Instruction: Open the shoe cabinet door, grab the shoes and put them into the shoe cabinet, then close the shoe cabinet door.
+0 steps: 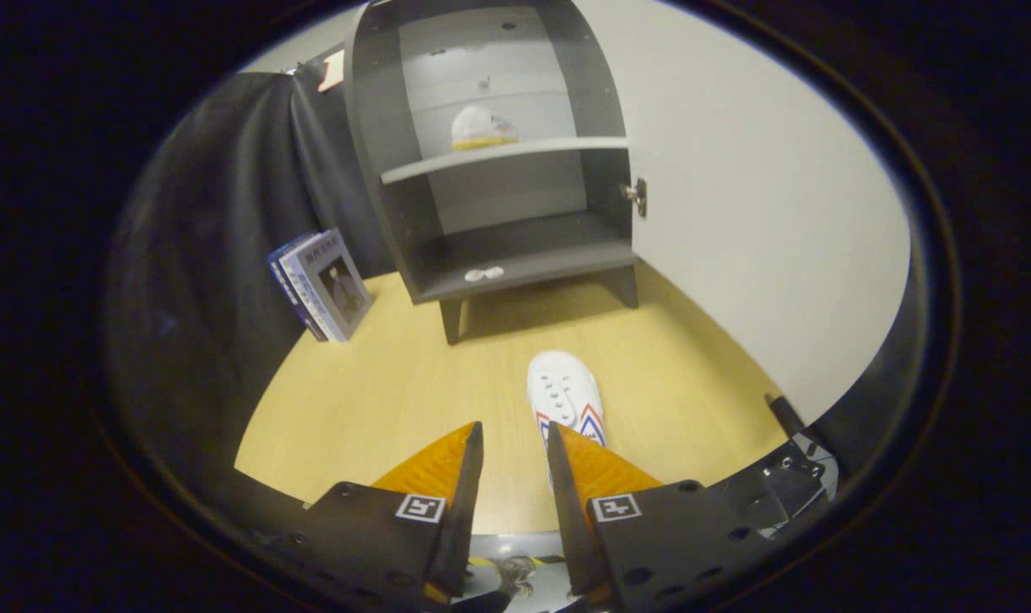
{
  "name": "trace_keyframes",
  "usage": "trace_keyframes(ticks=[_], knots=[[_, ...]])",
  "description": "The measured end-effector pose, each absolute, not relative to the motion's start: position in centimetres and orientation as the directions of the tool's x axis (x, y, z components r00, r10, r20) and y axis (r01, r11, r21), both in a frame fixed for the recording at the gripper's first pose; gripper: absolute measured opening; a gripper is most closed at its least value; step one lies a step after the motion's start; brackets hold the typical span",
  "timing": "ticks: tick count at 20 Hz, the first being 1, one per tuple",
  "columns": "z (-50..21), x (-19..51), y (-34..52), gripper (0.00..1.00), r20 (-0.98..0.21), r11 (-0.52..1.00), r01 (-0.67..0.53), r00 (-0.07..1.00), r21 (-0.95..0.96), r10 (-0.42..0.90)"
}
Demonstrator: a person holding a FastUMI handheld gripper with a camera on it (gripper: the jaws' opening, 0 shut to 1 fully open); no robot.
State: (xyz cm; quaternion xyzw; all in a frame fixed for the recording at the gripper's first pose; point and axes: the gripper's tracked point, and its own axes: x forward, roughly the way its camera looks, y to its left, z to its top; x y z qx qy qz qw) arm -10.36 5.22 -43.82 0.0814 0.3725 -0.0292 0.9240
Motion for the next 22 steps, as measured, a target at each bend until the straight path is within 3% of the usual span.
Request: trace_keyframes(ticks=[6,10,18,22], knots=[[-51.9,-9.3,3.3,0.48,-0.750,0.977,0.194,0.659,0.089,-0.062],[-54.6,-8.8,3.9,0.47,-0.766,0.981,0.164,0.643,0.101,-0.028],[-55.9,-4.8,4.0,0.42,-0.651,0.971,0.178,0.758,0.158,-0.033],[-56.1,-4.8,3.7,0.36,-0.611,0.993,0.113,0.788,0.024,-0.075]])
